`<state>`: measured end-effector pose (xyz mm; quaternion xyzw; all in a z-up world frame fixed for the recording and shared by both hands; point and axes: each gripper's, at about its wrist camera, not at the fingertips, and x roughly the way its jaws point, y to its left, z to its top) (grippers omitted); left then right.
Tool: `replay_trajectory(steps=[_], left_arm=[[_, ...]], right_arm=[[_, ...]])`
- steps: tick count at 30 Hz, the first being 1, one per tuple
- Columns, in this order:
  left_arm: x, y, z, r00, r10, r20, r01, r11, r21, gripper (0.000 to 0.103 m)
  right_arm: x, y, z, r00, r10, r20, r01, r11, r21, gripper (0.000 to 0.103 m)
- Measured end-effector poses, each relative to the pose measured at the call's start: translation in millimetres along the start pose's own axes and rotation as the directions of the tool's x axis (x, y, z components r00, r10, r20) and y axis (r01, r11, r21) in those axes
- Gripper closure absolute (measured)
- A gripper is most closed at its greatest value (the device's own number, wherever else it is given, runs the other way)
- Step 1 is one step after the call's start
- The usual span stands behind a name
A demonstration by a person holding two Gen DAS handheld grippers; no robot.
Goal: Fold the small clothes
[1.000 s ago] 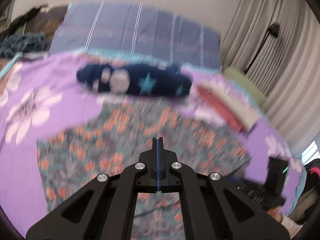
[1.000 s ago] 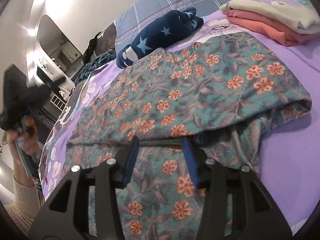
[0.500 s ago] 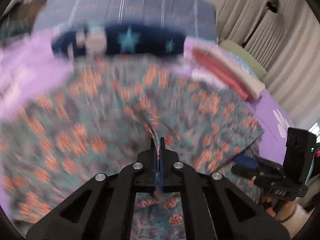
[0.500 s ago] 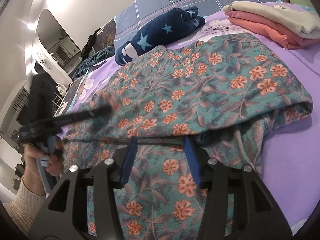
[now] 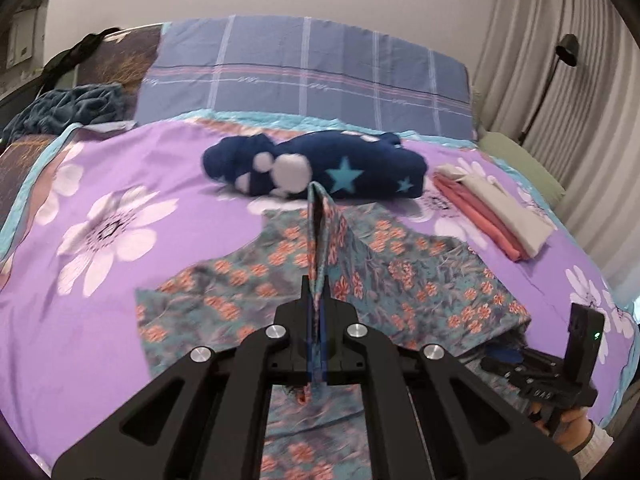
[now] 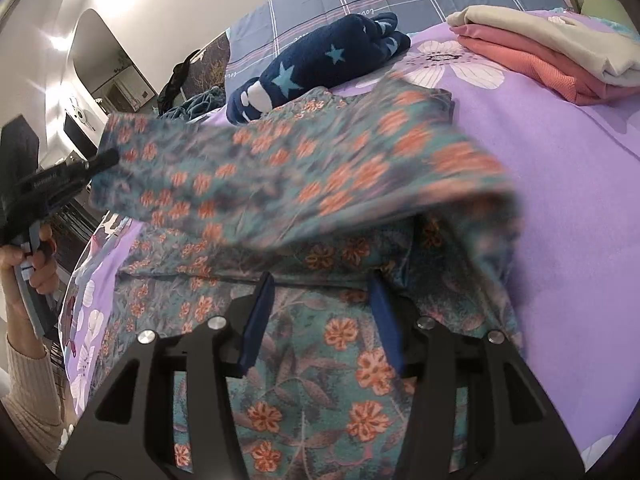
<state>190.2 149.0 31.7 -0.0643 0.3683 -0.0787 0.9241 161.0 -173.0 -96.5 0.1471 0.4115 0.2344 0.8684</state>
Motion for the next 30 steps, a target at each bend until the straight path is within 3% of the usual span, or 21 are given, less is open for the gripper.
replay_trajectory(steps=[10,15,17,21,23,26,28,30], left_arm=[[-2.2,48.7,-23.7,0.991,0.115,-0.068,-0.12,0.989,-0.085,0.101],[25.5,78.2,-52.4,0.967,0.165,-0.193,-0.188,0.976,-0.109,0.1],[39.2,81.4,-64.7,0.942,0.244,-0.229,-0.266,0.961,-0.069,0.094],[40.6,79.8,-71.2,0.926,0.316,-0.207,-0.333,0.941,-0.054,0.082],[35.7,71.8,-67.4,0.921,0.347,-0.178,-0.359,0.933,-0.034,0.081],[28.1,50.4,-60.6,0.942,0.315,-0.118,-0.319,0.948,-0.015,0.081],[31.0,36.1,-57.8,0.966,0.237,-0.102,-0.24,0.971,-0.018,0.077],[47.7,27.6,-59.9,0.97,0.209,-0.125,-0.212,0.977,-0.012,0.07]], right_arm=[[0.5,-0.1,0.3,1.0,0.0,-0.001,0.0,1.0,-0.003,0.051],[1.0,1.3,-0.3,1.0,0.001,-0.002,-0.001,1.0,-0.009,0.049],[1.4,1.7,-0.5,1.0,0.001,-0.003,-0.001,1.0,-0.012,0.048],[1.6,3.1,-0.8,1.0,0.0,-0.004,0.0,1.0,-0.016,0.047],[1.8,4.1,-1.0,1.0,0.0,-0.006,0.0,1.0,-0.021,0.045],[3.0,7.3,-0.5,1.0,-0.008,-0.009,0.008,0.999,-0.038,0.043],[3.6,11.1,-0.5,1.0,-0.029,-0.012,0.028,0.998,-0.058,0.042],[1.4,20.3,-3.0,0.997,-0.072,-0.019,0.069,0.992,-0.104,0.04]])
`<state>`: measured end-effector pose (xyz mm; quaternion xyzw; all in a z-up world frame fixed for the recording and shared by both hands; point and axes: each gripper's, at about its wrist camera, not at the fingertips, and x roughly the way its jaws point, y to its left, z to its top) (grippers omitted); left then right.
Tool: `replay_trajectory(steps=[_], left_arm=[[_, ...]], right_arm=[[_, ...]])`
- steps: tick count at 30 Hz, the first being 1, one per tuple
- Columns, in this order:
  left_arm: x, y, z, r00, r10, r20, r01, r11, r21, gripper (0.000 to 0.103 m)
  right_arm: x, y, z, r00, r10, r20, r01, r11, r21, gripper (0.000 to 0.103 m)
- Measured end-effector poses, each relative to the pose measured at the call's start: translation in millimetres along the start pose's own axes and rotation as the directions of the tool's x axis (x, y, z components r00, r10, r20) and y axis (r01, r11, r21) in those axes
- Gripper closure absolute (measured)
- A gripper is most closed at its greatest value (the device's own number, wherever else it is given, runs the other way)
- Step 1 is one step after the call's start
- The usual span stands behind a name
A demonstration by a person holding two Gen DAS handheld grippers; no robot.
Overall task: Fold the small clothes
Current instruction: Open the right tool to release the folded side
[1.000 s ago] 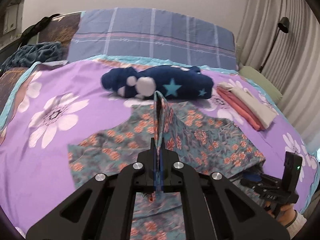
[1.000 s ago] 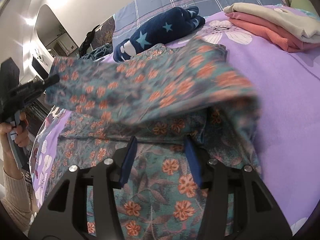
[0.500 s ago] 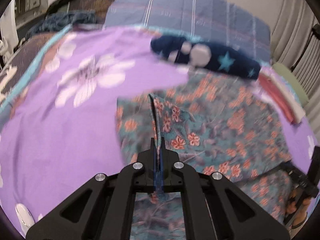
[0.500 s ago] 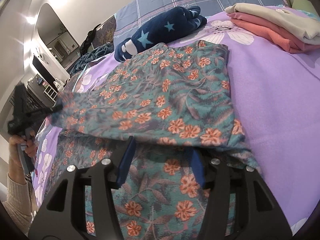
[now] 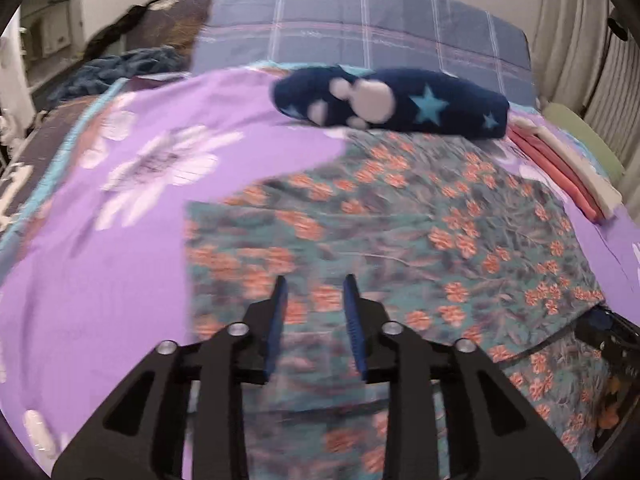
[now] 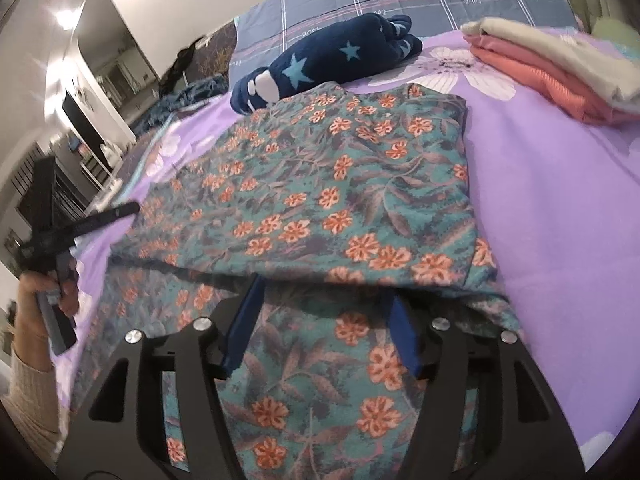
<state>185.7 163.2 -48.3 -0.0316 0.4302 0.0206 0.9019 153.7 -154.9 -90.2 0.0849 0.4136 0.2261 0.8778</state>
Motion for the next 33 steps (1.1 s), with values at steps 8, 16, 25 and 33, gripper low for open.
replay_trajectory(steps=[8,16,25,33], left_arm=[[34.0,0.0,-14.3,0.999,-0.036,-0.008,0.036,0.999,-0.021,0.06],[33.0,-16.5,-18.9,0.999,-0.036,0.014,0.035,0.998,0.044,0.034],[34.0,-12.6,-18.9,0.998,-0.055,0.015,0.054,0.998,0.035,0.031],[34.3,-14.9,-19.1,0.999,-0.042,0.015,0.041,0.998,0.042,0.03]], right_arm=[[-64.0,29.1,18.9,0.998,-0.011,0.063,0.021,0.987,-0.161,0.04],[5.9,-71.6,104.3,0.969,-0.241,-0.056,0.246,0.963,0.109,0.058],[65.0,-91.8,135.1,0.989,-0.106,-0.107,0.127,0.97,0.206,0.093],[47.9,-45.2,137.9,0.763,-0.635,0.117,0.646,0.752,-0.132,0.103]])
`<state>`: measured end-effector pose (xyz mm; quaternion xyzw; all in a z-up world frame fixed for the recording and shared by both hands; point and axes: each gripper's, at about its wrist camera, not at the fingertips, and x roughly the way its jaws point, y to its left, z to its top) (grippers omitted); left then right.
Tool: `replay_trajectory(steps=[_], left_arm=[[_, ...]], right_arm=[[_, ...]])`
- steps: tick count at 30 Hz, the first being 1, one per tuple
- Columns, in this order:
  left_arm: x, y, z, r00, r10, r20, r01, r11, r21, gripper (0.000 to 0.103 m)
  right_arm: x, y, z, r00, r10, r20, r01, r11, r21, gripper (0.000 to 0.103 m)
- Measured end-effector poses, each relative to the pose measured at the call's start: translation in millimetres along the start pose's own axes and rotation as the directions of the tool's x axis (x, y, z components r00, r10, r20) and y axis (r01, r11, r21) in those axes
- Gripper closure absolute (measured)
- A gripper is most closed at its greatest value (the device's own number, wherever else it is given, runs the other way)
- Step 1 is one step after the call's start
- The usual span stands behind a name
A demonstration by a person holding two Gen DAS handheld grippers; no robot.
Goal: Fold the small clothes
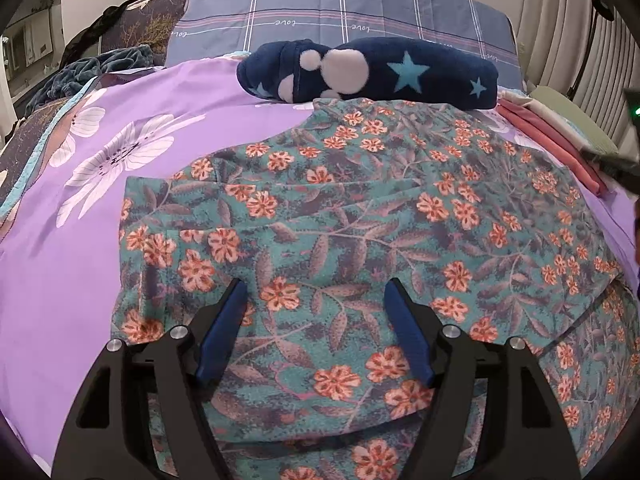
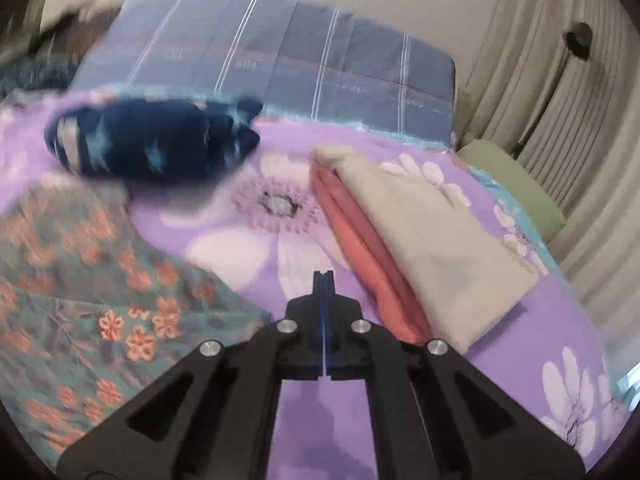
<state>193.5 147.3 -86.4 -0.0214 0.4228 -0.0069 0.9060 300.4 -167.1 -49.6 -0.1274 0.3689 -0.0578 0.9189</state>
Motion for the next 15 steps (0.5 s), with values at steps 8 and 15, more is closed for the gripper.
replay_trajectory(steps=[8,15], left_arm=[[0.4,0.2,-0.1,1.0,0.0,-0.001,0.0,1.0,0.001,0.03],[1.2,-0.7,-0.1,1.0,-0.005,-0.001,0.005,1.0,0.001,0.029]], right_arm=[[-35.2,-8.5,-26.4,0.926,0.378,0.019,-0.377,0.92,0.11,0.097],[-2.8,25.3,-64.2,0.927,0.358,-0.11,-0.351,0.933,0.076,0.066]])
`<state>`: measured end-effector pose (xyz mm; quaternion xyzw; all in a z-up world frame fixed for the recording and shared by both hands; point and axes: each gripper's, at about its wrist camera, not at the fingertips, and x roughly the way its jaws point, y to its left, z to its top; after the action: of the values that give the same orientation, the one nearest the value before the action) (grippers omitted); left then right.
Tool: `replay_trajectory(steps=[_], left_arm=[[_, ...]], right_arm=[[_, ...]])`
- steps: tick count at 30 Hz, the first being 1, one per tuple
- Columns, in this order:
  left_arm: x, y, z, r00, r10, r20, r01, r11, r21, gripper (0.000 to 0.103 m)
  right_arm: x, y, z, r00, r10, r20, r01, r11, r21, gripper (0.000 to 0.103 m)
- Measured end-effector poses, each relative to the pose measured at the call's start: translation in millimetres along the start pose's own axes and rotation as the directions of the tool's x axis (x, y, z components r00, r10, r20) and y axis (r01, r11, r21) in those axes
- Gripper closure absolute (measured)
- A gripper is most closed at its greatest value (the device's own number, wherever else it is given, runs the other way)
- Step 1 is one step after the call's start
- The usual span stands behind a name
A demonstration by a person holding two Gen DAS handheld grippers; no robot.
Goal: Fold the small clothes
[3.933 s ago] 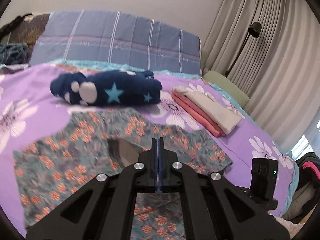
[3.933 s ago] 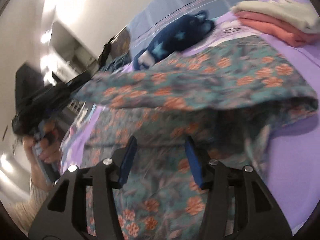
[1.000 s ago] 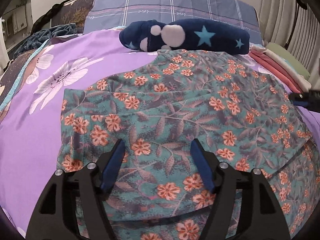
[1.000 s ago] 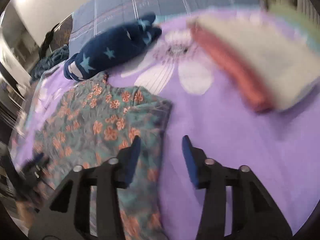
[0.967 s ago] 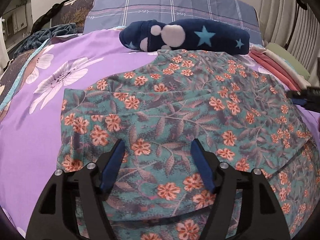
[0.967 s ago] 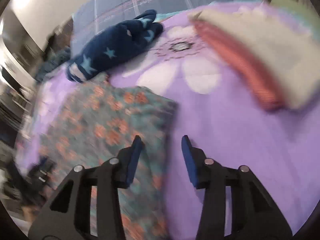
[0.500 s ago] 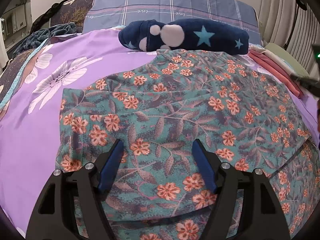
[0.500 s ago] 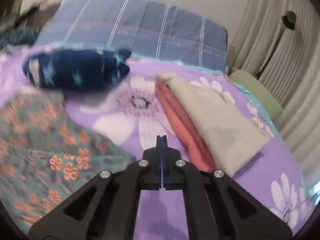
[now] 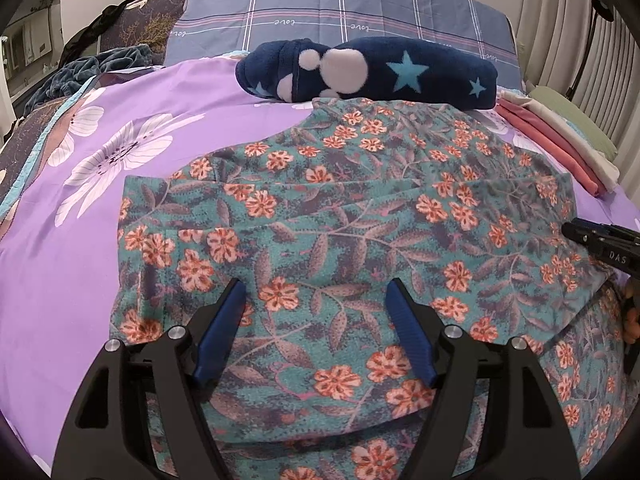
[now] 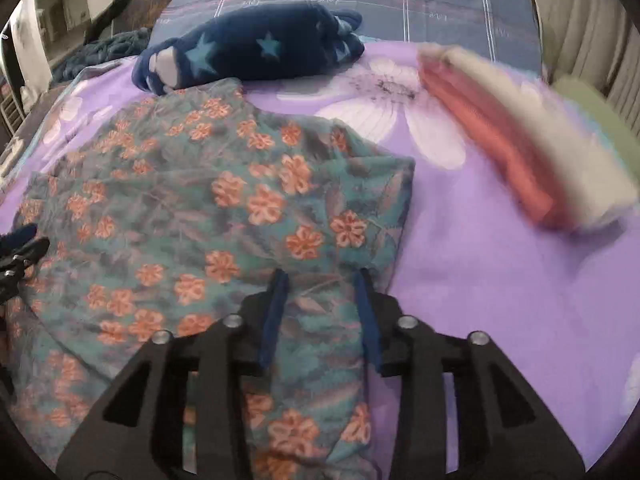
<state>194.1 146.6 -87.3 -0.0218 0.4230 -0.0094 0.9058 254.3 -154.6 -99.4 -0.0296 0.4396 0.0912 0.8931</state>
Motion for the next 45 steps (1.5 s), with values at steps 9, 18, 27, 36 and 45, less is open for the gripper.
replay_trajectory(steps=[9,18,27,36,45], left_arm=[[0.5,0.9,0.1,1.0,-0.001,0.0,0.001,1.0,-0.002,0.023],[1.4,0.0,-0.4,1.0,-0.007,0.001,0.007,1.0,0.002,0.021],[-49.2,2.6,-14.9,0.997,0.022,0.068,-0.024,0.999,0.021,0.02],[-134.0,1.3,-111.1,0.998,0.059,0.009,-0.06,0.987,0.152,0.012],[-158.8,18.9,-169.3,0.993,0.054,-0.106,-0.045,0.995,0.087,0.012]], right_arm=[[-50.7,10.9,-15.5,0.981,-0.144,0.132,0.149,0.988,-0.031,0.053],[-20.9,-3.9,-28.7,1.0,0.005,-0.004,-0.005,1.0,-0.008,0.028],[-74.6,-0.6,-49.0,0.997,0.0,0.072,-0.007,0.996,0.091,0.042],[-168.7,-32.3,-141.9,0.996,0.014,0.094,-0.02,0.998,0.067,0.04],[-177.0,-29.9,-188.5,0.997,0.071,0.02,-0.073,0.993,0.092,0.07]])
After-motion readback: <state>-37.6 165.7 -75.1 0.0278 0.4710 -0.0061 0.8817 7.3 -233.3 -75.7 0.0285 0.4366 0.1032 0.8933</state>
